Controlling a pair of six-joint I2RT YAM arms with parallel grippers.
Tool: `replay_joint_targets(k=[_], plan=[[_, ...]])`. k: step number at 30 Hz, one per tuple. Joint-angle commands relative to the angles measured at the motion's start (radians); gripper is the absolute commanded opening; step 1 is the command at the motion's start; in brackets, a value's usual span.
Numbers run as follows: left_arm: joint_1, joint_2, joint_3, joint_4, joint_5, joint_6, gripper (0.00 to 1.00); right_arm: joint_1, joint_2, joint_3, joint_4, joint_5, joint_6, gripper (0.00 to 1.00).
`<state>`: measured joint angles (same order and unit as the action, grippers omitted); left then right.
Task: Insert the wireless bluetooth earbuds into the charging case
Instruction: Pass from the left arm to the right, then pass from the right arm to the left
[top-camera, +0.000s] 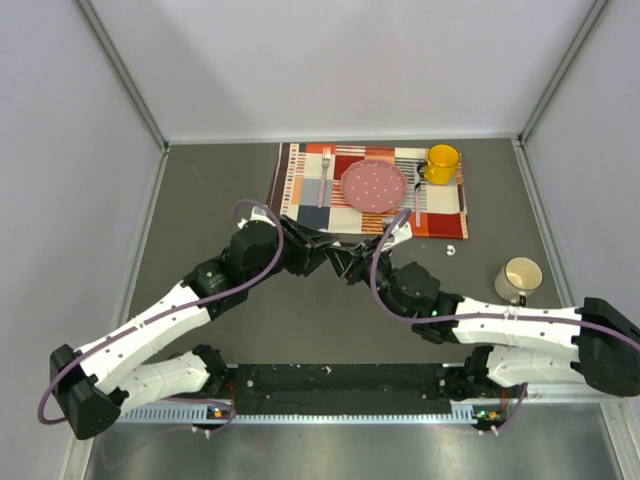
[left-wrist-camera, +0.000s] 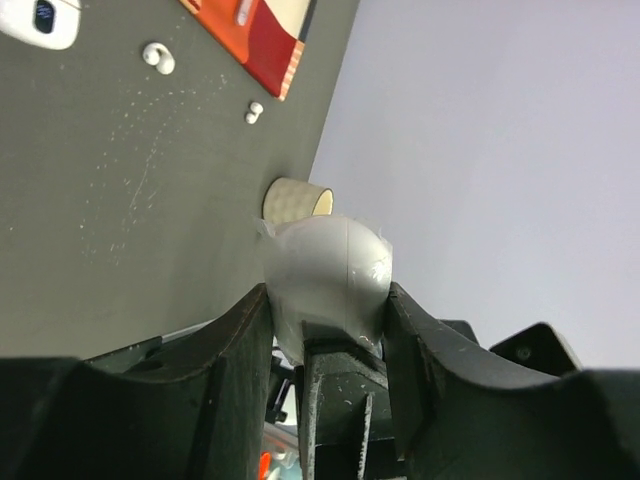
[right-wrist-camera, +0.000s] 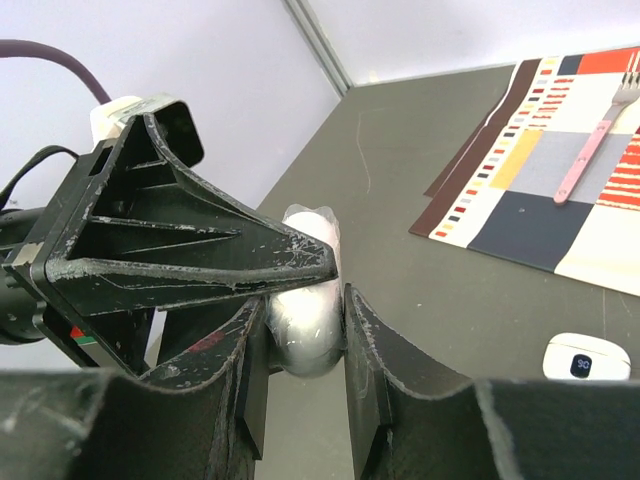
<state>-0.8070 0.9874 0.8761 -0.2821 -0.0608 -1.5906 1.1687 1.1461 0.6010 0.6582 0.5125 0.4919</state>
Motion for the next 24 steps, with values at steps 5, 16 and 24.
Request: replay_joint_targets(k=[5, 16, 24], plan=[[-0.003, -0.073, -0.049, 0.247, -0.045, 0.195, 0.68, -0.012, -0.176, 0.0, -0.077, -0.092, 0.03, 0.0], [0.026, -0.127, -0.046, 0.331, -0.028, 0.546, 0.93, -0.118, -0.347, 0.063, -0.365, -0.403, 0.077, 0.0], [0.032, -0.187, -0.089, 0.379, 0.157, 0.877, 0.95, -0.38, -0.352, 0.169, -0.496, -1.011, 0.181, 0.0]])
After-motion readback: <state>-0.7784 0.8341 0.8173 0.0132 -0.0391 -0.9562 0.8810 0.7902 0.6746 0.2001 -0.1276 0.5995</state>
